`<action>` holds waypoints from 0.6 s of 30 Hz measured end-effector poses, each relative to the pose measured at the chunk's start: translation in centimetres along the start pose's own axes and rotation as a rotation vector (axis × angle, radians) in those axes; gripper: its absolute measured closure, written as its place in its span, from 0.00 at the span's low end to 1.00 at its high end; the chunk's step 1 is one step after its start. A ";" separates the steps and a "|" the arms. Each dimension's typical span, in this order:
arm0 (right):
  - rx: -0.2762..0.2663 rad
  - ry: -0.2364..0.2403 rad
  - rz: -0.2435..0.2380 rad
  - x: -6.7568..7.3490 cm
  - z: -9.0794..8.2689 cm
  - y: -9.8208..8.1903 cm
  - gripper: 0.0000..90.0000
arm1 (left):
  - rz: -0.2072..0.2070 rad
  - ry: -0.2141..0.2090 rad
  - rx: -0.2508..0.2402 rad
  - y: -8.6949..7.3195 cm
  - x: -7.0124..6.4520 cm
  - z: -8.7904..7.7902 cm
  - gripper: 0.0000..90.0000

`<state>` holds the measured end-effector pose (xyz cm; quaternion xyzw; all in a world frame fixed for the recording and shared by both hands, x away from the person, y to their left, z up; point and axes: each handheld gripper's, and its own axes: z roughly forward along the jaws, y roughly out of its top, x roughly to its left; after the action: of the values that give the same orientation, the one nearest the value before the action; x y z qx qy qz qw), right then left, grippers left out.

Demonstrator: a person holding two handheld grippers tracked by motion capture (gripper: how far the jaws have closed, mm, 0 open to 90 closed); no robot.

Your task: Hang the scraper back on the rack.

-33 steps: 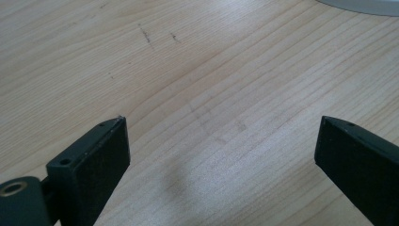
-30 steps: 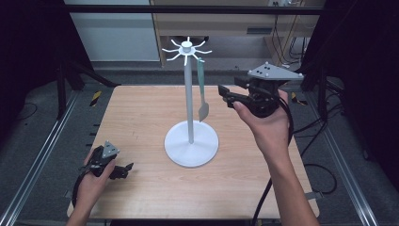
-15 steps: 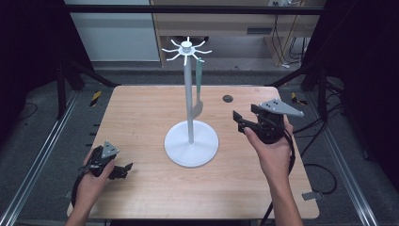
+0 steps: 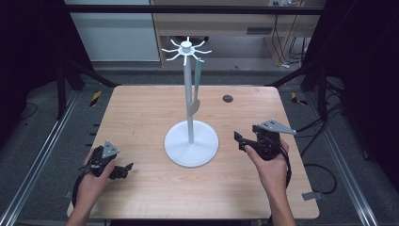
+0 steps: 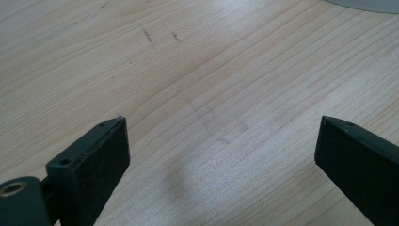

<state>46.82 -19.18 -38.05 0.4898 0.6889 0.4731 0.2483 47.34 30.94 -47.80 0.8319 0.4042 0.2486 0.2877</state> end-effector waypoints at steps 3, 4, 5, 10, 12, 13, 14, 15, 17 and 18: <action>0.013 0.002 0.005 -0.2 0.2 -0.9 0.24 | 0.002 0.000 0.001 0.0 0.0 0.0 0.04; 0.017 0.002 0.005 -0.3 0.3 -1.2 0.24 | 0.003 0.000 0.001 0.0 0.0 0.0 0.04; 0.021 0.000 0.003 -0.4 0.3 -1.5 0.22 | 0.004 -0.001 0.001 0.0 0.0 0.0 0.04; 0.028 -0.001 0.028 -0.5 0.8 -3.1 0.20 | -0.004 0.000 -0.012 0.0 0.1 0.0 0.04; 0.043 -0.006 0.026 -0.6 1.0 -3.7 0.18 | -0.004 -0.002 -0.013 0.1 0.2 -0.1 0.04; 0.051 0.000 0.027 -0.6 1.2 -4.0 0.17 | -0.004 -0.002 -0.016 0.1 0.1 -0.1 0.04; 0.059 0.002 0.033 -0.7 1.3 -4.3 0.16 | -0.003 -0.005 -0.018 0.1 0.1 -0.1 0.04; 0.068 0.006 0.034 -0.8 1.5 -4.6 0.15 | -0.003 -0.003 -0.019 0.1 0.1 -0.1 0.04; 0.087 0.010 0.046 -1.0 1.8 -5.2 0.13 | 0.003 -0.001 -0.021 0.1 0.0 -0.1 0.04; 0.096 0.008 0.033 -1.1 1.9 -5.5 0.12 | 0.000 -0.002 -0.023 0.2 0.0 -0.1 0.03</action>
<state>46.31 -19.79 -43.95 0.5103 0.7039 0.4454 0.2139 47.35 30.84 -47.64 0.8287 0.4013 0.2524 0.2975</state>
